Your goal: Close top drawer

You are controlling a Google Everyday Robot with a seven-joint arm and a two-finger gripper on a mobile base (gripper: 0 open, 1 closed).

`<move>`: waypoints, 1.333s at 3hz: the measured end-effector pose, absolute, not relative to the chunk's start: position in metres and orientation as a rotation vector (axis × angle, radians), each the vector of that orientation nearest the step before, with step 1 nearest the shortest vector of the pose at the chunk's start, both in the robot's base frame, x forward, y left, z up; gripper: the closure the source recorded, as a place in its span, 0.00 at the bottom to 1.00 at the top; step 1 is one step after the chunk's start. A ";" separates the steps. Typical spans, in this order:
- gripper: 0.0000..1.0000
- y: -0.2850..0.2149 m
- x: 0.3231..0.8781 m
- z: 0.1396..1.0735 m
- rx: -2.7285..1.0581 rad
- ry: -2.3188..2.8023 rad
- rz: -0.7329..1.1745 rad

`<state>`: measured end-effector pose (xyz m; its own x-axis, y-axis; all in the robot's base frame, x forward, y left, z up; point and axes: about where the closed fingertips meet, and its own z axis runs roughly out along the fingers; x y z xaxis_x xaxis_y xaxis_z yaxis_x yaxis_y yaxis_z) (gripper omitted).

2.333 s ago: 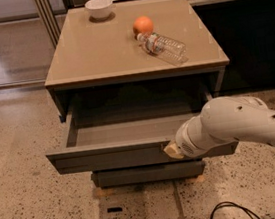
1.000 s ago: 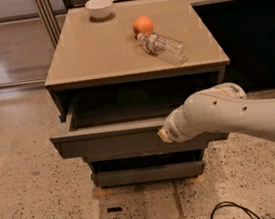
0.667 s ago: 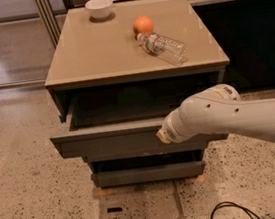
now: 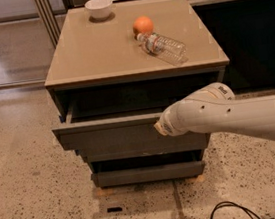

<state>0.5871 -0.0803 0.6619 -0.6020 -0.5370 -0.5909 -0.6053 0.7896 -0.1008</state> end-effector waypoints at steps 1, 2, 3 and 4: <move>1.00 -0.077 0.604 0.670 -0.800 2.295 0.184; 1.00 -0.077 0.604 0.670 -0.800 2.295 0.184; 1.00 -0.078 0.606 0.669 -0.808 2.309 0.174; 1.00 -0.084 0.620 0.668 -0.765 2.308 0.184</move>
Offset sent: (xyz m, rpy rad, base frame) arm 0.0152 0.0039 0.0067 0.0499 -0.0462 -0.0068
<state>0.6203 -0.0841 0.6684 -0.5896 -0.4747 -0.6535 -0.5723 0.8165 -0.0767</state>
